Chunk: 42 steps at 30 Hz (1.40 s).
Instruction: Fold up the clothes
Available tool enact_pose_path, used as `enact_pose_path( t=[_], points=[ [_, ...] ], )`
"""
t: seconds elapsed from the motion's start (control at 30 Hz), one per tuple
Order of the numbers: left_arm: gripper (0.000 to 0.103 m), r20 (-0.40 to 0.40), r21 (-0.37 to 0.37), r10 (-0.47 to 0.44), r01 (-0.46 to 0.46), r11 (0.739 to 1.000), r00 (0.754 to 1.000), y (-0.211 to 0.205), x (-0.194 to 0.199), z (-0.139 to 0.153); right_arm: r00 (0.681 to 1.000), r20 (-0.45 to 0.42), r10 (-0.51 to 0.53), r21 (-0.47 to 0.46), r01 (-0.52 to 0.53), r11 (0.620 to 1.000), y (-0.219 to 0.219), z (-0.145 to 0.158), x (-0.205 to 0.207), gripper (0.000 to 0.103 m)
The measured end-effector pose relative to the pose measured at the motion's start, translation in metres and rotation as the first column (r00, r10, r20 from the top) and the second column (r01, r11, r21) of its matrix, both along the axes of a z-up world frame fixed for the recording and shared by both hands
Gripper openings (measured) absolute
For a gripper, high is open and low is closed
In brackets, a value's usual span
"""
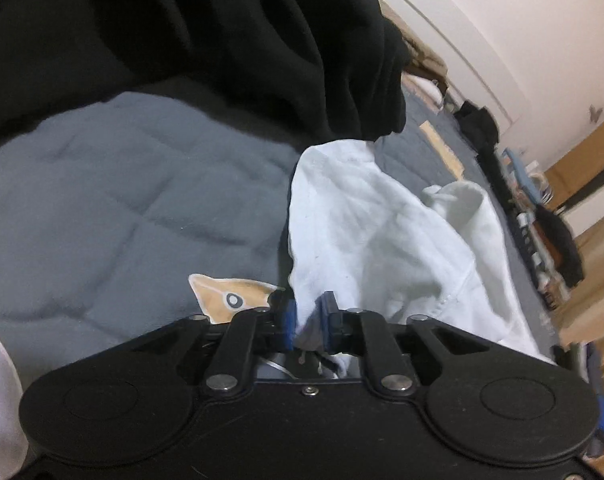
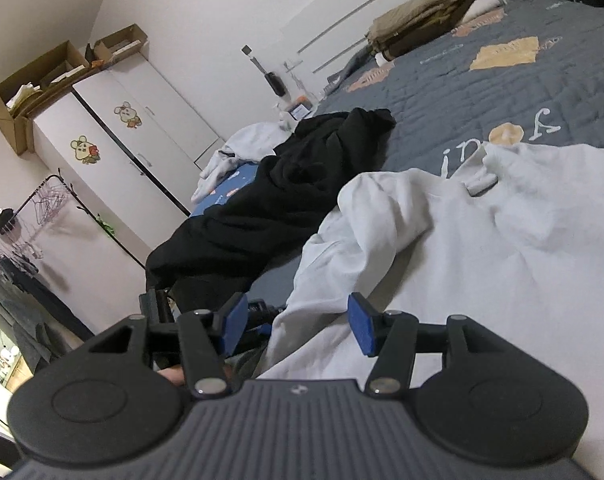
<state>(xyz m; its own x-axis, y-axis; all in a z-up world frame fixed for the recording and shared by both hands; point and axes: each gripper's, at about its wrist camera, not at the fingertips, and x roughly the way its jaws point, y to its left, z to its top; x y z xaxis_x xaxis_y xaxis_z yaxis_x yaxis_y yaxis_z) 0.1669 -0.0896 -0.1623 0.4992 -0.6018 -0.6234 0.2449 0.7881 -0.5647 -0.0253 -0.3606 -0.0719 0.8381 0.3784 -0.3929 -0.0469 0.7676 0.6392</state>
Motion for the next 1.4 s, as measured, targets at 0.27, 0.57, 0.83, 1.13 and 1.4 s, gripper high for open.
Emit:
enact_pose_path(
  t=[0.27, 0.57, 0.83, 1.13, 1.4],
  points=[
    [0.01, 0.188, 0.005, 0.285, -0.291, 0.957, 0.94, 0.1, -0.024, 0.069, 1.0, 0.009, -0.021, 0.005, 0.021, 1.0, -0.006, 0.004, -0.002, 0.055],
    [0.019, 0.133, 0.203, 0.31, -0.332, 0.921, 0.942, 0.148, -0.066, 0.066, 0.999, 0.012, -0.05, 0.003, 0.05, 0.999, -0.012, 0.007, -0.006, 0.055],
    [0.05, 0.202, 0.208, 0.097, -0.139, 0.968, 0.975, 0.133, -0.13, 0.082, 0.999, -0.026, -0.026, -0.029, 0.025, 0.999, -0.007, 0.004, -0.003, 0.055],
    [0.056, 0.178, 0.306, -0.12, 0.061, 0.95, 0.977, 0.155, -0.206, 0.073, 0.992, -0.078, 0.095, 0.013, -0.094, 0.995, 0.037, -0.008, -0.027, 0.055],
    [0.06, 0.178, 0.454, -0.341, 0.231, 0.861, 0.923, 0.153, -0.242, 0.046, 0.983, -0.061, 0.171, 0.013, -0.171, 0.985, 0.103, 0.0, -0.063, 0.055]
  ],
)
